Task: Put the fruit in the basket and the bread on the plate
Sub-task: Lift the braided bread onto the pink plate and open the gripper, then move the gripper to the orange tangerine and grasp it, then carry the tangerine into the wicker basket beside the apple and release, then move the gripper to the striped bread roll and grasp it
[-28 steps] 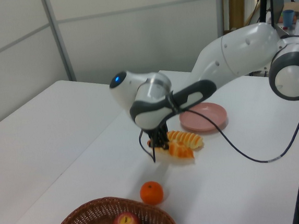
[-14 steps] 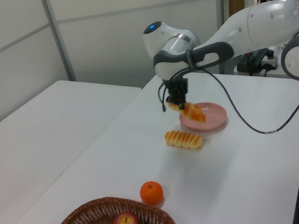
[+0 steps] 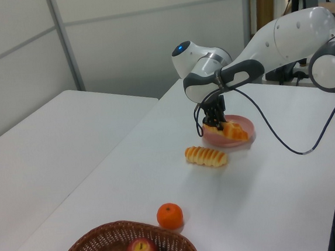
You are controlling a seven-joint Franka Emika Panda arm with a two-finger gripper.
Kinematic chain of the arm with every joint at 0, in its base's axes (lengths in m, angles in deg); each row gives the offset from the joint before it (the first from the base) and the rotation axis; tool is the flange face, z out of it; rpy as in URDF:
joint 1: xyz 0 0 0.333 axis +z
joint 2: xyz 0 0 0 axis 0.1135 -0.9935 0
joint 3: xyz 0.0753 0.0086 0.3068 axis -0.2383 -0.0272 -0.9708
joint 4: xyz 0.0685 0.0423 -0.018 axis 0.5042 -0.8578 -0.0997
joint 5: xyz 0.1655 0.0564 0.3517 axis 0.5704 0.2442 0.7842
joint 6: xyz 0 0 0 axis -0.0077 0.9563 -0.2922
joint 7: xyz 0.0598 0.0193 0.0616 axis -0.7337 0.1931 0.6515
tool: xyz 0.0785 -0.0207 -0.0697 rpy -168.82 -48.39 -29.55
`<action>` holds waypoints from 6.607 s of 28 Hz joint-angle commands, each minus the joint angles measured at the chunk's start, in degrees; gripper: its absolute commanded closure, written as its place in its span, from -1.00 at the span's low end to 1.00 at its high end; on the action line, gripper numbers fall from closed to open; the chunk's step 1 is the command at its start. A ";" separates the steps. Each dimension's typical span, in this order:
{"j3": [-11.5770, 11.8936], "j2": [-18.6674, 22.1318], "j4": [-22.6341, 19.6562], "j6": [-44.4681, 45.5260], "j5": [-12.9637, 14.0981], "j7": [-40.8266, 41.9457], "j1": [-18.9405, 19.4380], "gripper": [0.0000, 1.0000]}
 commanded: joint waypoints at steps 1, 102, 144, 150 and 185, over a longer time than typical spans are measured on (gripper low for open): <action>0.71 1.59 -1.34 -1.47 0.25 2.08 -0.10 -1.00; -1.31 5.82 1.39 -7.95 16.96 -6.87 37.68 1.00; 0.44 7.22 -1.51 2.22 10.89 -10.05 23.73 -1.00; 1.06 4.58 -2.04 1.96 9.49 -6.79 19.15 -1.00; 1.68 -1.05 0.25 -2.35 2.97 -6.97 9.04 1.00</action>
